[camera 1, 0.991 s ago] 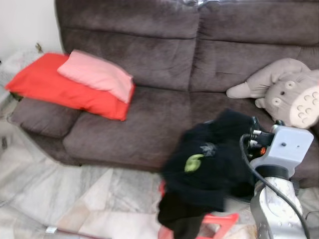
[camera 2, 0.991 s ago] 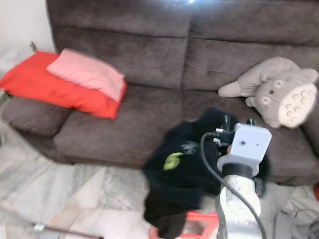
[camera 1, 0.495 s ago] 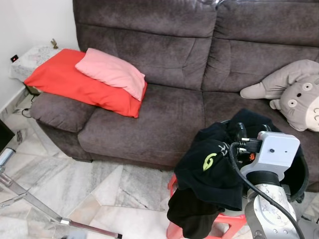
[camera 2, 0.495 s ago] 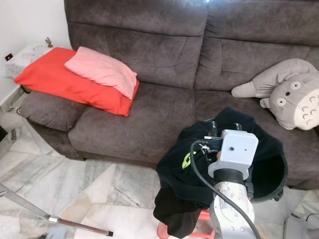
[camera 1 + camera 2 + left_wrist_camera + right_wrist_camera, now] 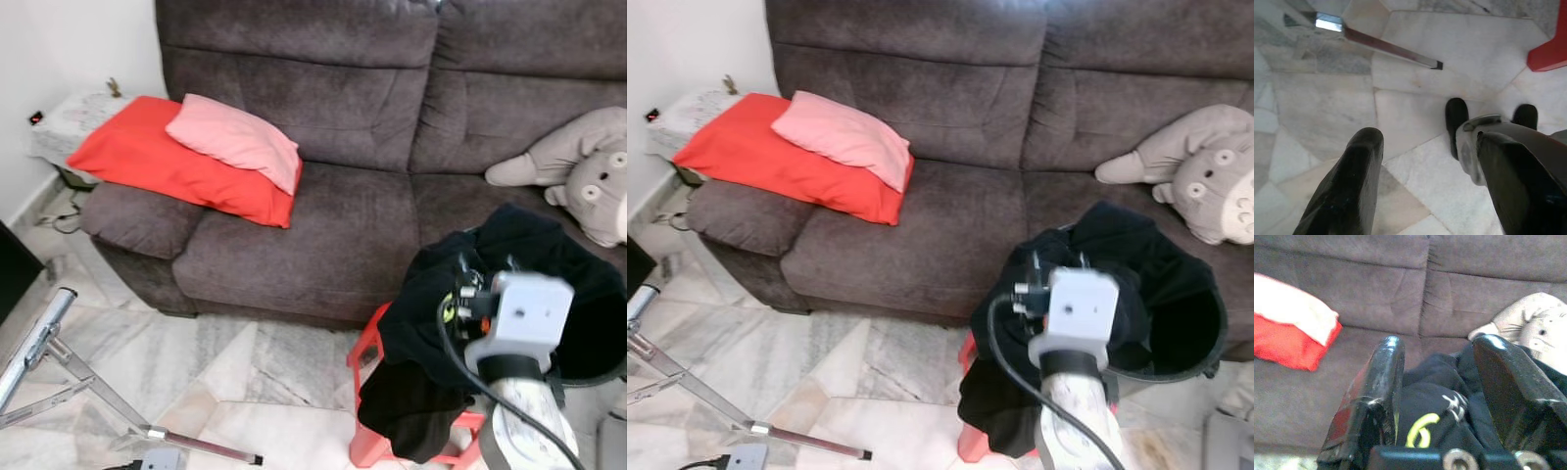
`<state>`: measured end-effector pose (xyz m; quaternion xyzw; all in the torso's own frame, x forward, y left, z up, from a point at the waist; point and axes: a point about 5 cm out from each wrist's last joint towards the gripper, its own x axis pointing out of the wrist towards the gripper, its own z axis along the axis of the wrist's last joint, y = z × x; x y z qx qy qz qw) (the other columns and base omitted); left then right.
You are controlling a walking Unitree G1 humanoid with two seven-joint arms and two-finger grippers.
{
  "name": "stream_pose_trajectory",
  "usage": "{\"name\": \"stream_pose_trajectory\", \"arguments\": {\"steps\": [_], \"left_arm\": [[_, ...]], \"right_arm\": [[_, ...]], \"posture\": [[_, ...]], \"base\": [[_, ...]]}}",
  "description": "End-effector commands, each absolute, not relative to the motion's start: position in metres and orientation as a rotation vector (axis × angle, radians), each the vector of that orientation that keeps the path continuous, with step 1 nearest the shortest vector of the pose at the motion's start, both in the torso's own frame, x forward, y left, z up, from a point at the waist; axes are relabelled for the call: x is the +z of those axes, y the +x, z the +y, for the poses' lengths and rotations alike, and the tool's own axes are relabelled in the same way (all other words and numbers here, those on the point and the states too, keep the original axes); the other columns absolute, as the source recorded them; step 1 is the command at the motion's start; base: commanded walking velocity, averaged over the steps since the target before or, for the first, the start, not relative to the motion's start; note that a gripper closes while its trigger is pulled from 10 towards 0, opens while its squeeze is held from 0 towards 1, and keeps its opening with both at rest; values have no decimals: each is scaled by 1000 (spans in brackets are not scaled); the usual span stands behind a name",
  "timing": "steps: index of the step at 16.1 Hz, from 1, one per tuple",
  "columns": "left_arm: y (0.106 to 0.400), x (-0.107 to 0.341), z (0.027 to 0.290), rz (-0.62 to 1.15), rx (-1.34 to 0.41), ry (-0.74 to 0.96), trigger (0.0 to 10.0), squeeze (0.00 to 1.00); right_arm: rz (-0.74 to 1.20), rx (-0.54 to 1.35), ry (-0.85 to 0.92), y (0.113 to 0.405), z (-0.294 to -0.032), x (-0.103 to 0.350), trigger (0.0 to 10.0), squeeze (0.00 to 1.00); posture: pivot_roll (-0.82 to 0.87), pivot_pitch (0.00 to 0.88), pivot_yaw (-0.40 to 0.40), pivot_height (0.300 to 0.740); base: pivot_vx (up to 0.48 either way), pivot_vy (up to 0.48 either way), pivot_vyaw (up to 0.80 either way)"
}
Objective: Hang hanger
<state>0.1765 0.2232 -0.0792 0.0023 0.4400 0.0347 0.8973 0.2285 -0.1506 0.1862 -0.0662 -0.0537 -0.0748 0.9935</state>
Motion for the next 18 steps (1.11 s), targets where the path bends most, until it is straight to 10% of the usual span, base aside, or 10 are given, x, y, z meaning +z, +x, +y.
{"name": "stream_pose_trajectory", "arguments": {"steps": [1, 5, 10, 11, 12, 18], "left_arm": [[169, -82, 224, 937, 76, 5, 10000, 0], [171, -83, 222, 938, 68, 13, 10000, 0], [173, -82, 220, 940, 56, 22, 10000, 0], [173, -82, 219, 942, 53, 23, 10000, 0], [174, -82, 219, 941, 52, 20, 10000, 0], [173, -82, 220, 943, 54, 19, 10000, 0]], "right_arm": [[-124, -162, -138, 221, -153, 192, 10000, 0], [-63, -213, -242, 204, -172, 184, 10000, 0], [167, 212, -200, 157, -144, 160, 10000, 0], [216, 305, -269, 152, -140, 153, 10000, 165], [228, 214, -314, 154, -151, 149, 10000, 1000], [317, 0, -511, 153, -183, 136, 10000, 1000]], "posture": [[-147, 173, -13, 740], [-166, 176, -14, 740], [-222, 189, -28, 740], [-219, 189, -28, 740], [-217, 187, -31, 740], [-216, 185, -38, 740]], "base": [[0, 0, 0], [0, 0, 0], [0, 0, 0], [0, 0, 0], [0, 0, 0], [0, 0, 0]]}}
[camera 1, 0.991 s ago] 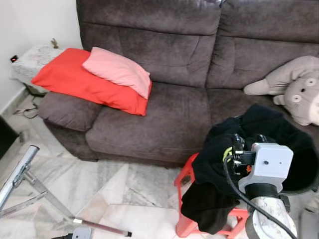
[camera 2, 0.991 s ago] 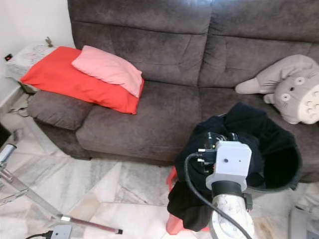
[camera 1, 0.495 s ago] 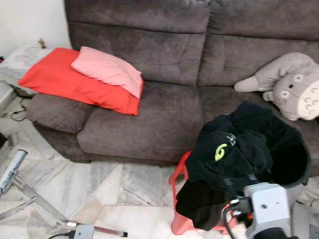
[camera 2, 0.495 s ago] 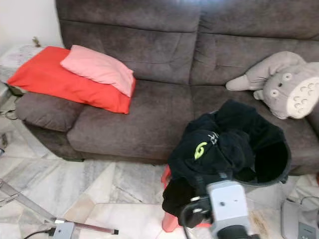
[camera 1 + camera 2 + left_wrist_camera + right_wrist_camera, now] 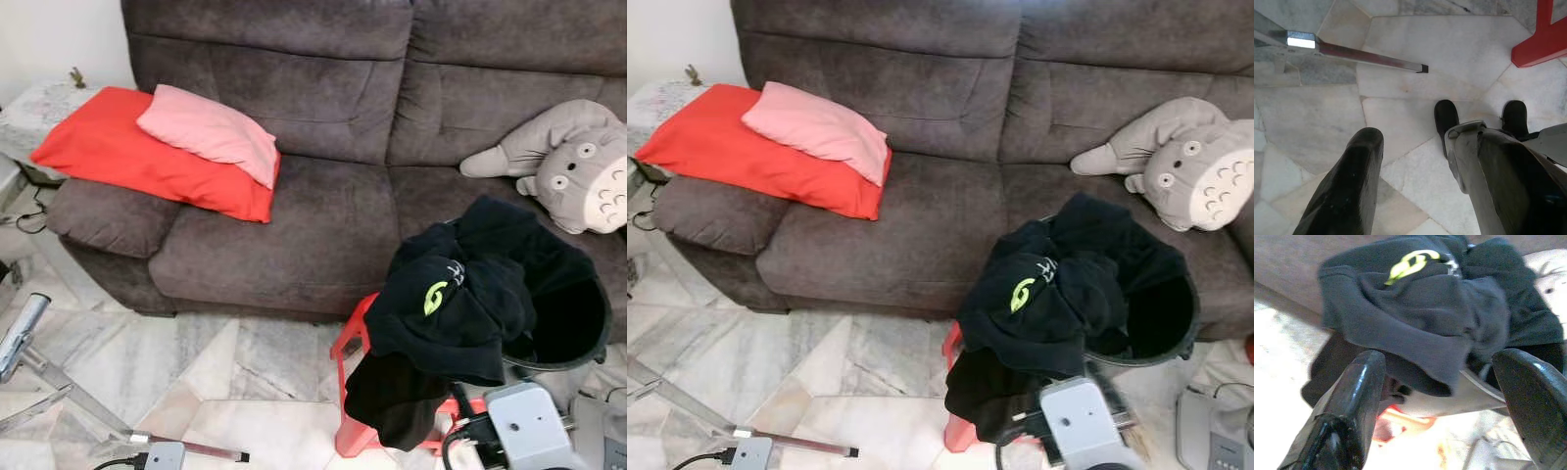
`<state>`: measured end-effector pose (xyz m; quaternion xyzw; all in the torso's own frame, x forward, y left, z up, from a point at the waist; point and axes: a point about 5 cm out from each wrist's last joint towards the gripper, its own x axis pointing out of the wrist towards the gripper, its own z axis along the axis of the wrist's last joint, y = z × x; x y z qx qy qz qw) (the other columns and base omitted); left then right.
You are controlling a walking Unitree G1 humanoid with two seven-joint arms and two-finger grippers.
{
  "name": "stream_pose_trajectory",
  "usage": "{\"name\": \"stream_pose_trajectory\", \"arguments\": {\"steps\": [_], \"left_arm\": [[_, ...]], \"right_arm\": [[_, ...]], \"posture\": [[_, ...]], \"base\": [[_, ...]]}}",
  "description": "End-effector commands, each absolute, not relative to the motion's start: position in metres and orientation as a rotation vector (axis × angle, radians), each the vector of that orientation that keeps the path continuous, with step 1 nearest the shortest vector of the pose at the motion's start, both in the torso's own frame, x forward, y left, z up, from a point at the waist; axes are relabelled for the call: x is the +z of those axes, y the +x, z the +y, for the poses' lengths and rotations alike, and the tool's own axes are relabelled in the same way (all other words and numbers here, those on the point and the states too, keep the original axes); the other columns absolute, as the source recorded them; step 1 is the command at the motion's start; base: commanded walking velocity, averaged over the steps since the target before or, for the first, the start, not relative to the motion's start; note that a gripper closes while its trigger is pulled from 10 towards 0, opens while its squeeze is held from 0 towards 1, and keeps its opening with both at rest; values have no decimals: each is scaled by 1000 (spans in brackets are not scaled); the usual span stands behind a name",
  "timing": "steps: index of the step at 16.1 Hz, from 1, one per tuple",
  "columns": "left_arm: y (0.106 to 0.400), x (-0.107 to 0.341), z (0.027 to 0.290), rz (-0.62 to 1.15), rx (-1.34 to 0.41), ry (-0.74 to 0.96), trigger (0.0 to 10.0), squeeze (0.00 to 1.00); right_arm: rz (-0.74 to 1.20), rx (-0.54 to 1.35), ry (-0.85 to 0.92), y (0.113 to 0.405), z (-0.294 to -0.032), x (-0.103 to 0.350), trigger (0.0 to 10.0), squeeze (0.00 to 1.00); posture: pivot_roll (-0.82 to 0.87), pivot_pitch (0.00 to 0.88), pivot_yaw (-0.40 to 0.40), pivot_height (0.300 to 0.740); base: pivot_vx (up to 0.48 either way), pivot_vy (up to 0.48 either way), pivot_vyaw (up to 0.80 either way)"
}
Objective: Hang hanger
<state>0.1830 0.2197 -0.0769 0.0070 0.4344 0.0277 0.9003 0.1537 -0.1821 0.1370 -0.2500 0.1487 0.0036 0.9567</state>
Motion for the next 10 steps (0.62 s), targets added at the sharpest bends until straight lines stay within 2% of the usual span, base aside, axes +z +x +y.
{"name": "stream_pose_trajectory", "arguments": {"steps": [1, 4, 5, 6, 10], "left_arm": [[173, -82, 220, 943, 56, 20, 10000, 0], [172, -83, 220, 947, 50, 22, 10000, 0], [172, -83, 219, 949, 48, 22, 10000, 0], [171, -83, 219, 949, 46, 22, 10000, 0], [172, -83, 220, 947, 45, 22, 10000, 0]], "right_arm": [[327, -20, -512, 151, -183, 133, 10000, 1000], [410, -93, -601, 142, -197, 116, 10000, 1000], [434, -132, -602, 142, -205, 110, 10000, 212], [440, -149, -604, 143, -208, 107, 10000, 0], [368, -143, -623, 156, -207, 100, 10000, 0]], "posture": [[-216, 182, -41, 740], [-214, 180, -38, 740], [-220, 176, -38, 740], [-220, 175, -37, 740], [-209, 168, -38, 740]], "base": [[0, 0, 0], [0, 0, 0], [0, 0, 0], [0, 0, 0], [0, 0, 0]]}}
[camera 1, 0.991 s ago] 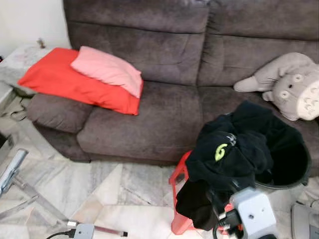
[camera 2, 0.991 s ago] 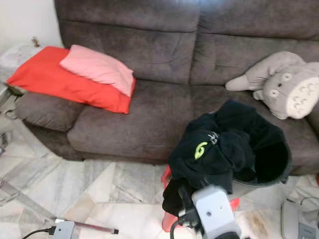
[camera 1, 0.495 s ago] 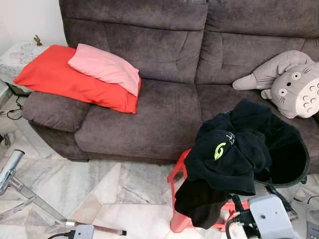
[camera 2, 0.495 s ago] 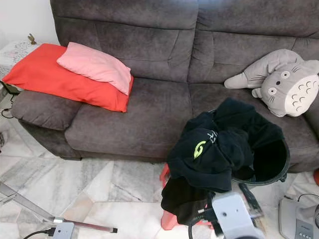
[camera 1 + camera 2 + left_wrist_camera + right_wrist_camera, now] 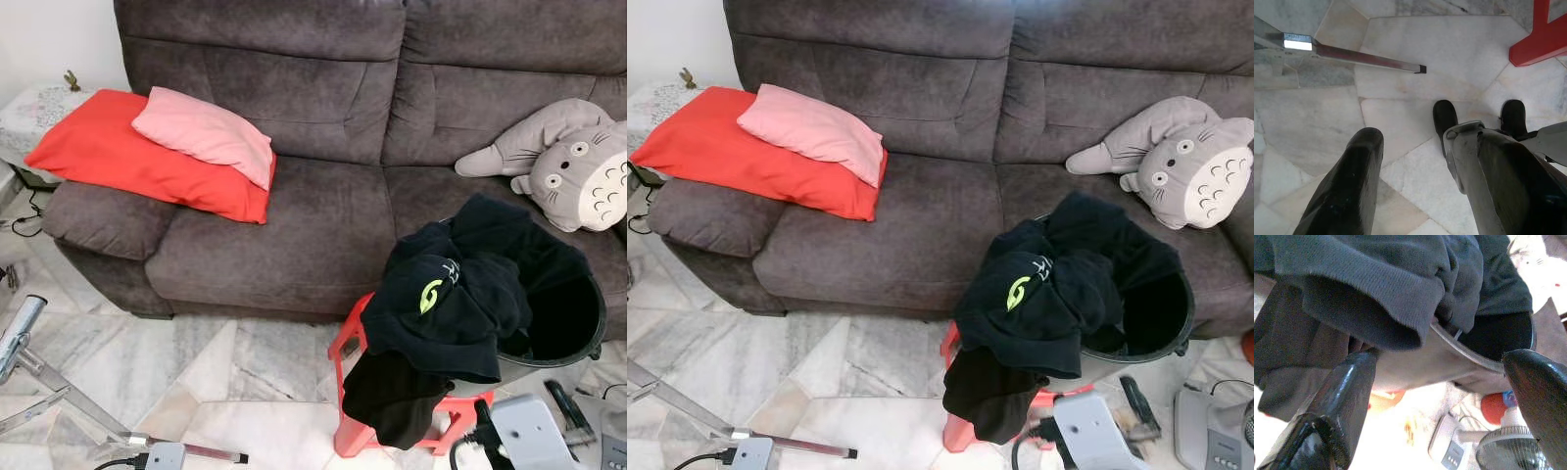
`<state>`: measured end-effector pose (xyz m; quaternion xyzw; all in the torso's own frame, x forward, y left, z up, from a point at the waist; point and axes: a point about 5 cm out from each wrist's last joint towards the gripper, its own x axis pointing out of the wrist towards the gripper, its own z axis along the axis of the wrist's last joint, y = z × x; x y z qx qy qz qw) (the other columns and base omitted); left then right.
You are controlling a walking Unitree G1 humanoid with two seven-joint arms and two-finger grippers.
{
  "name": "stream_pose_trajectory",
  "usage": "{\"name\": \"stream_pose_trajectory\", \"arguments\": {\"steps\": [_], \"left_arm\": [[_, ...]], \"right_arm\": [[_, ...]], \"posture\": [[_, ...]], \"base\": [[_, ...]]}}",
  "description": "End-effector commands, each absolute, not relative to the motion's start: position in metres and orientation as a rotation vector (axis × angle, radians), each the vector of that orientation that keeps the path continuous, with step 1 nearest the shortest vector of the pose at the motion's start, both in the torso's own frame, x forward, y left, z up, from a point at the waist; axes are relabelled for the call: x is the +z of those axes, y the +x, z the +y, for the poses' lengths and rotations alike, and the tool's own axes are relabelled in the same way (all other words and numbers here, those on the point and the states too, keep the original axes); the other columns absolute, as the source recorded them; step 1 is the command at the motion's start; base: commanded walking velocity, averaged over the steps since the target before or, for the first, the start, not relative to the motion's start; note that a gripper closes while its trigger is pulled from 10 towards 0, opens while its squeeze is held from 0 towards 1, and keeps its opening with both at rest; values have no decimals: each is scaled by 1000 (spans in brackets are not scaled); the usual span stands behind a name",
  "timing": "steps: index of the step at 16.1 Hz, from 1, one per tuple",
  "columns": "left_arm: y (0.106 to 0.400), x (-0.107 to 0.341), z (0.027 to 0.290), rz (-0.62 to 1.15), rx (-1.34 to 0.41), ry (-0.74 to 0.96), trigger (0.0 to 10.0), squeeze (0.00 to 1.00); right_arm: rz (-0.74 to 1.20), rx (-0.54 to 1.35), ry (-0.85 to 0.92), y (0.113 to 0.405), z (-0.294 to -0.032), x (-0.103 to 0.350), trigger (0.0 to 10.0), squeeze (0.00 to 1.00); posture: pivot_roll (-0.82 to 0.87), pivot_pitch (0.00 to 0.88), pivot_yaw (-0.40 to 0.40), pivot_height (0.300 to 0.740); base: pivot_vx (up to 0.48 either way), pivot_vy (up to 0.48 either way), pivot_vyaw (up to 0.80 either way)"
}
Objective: Hang hanger
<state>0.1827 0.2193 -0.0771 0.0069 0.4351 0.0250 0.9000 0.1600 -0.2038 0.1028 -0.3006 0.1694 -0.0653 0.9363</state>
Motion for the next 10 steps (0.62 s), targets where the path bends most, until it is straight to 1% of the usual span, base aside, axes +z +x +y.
{"name": "stream_pose_trajectory", "arguments": {"steps": [1, 5, 7, 10], "left_arm": [[172, -83, 220, 947, 45, 23, 10000, 0], [171, -83, 221, 948, 47, 20, 10000, 0], [171, -83, 221, 951, 46, 20, 10000, 0], [171, -83, 221, 950, 47, 19, 10000, 0]], "right_arm": [[344, -165, -620, 160, -210, 100, 10000, 0], [297, -189, -613, 164, -208, 94, 10000, 0], [273, -248, -628, 169, -216, 95, 10000, 0], [226, -287, -623, 175, -222, 96, 10000, 0]], "posture": [[-208, 173, -37, 740], [-201, 178, -34, 740], [-202, 180, -30, 740], [-197, 182, -31, 740]], "base": [[0, 0, 0], [0, 0, 0], [0, 0, 0], [0, 0, 0]]}}
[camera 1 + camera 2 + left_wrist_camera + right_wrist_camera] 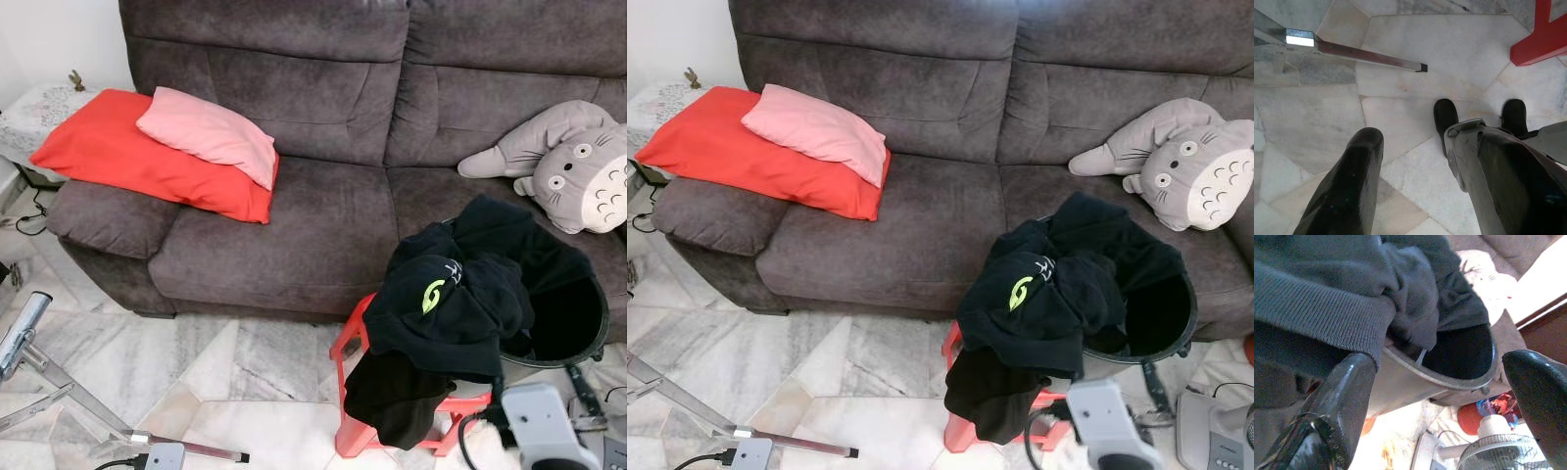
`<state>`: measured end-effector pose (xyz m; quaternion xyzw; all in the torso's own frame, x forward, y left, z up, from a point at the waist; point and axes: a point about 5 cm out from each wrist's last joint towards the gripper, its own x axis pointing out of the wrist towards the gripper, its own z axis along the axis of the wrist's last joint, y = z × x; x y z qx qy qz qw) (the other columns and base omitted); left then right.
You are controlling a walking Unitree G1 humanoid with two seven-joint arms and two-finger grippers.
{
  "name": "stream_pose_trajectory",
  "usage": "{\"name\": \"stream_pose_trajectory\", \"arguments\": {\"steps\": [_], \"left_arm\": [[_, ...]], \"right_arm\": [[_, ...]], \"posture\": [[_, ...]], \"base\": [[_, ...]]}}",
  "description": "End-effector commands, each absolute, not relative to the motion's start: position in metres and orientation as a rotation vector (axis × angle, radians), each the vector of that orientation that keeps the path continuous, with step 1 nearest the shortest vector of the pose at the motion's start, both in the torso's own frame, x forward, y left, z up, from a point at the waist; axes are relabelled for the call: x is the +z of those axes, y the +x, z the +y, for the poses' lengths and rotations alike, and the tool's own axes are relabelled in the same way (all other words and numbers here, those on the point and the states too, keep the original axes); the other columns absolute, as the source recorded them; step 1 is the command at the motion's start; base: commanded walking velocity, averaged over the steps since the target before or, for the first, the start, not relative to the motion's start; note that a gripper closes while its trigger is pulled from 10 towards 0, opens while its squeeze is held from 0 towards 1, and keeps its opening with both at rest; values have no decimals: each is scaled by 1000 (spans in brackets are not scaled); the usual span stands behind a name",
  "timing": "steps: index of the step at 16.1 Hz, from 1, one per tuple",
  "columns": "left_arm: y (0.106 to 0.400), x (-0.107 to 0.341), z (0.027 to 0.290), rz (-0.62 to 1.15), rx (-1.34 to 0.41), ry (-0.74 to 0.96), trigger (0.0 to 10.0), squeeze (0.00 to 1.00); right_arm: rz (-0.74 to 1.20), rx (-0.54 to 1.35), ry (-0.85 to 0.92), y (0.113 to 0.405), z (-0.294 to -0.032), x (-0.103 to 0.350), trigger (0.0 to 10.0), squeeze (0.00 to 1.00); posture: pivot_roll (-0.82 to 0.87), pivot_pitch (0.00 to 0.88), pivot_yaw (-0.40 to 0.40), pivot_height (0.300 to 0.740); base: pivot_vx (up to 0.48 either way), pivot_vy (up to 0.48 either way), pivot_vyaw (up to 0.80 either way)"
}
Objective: Hang hanger
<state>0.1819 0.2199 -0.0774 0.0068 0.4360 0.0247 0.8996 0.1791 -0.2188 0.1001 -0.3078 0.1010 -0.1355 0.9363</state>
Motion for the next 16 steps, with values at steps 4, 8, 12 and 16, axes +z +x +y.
{"name": "stream_pose_trajectory", "arguments": {"steps": [4, 8, 12, 16], "left_arm": [[171, -83, 221, 950, 50, 21, 10000, 0], [171, -83, 221, 952, 47, 23, 10000, 0], [170, -83, 221, 953, 42, 26, 10000, 0], [171, -83, 221, 953, 35, 35, 10000, 0]], "right_arm": [[207, -300, -618, 181, -228, 92, 10000, 0], [164, -259, -600, 188, -219, 90, 10000, 0], [143, -266, -637, 194, -221, 88, 10000, 0], [129, -329, -671, 193, -227, 88, 10000, 0]], "posture": [[-190, 184, -30, 740], [-183, 183, -29, 740], [-180, 185, -27, 740], [-182, 186, -28, 740]], "base": [[0, 0, 0], [0, 0, 0], [0, 0, 0], [0, 0, 0]]}}
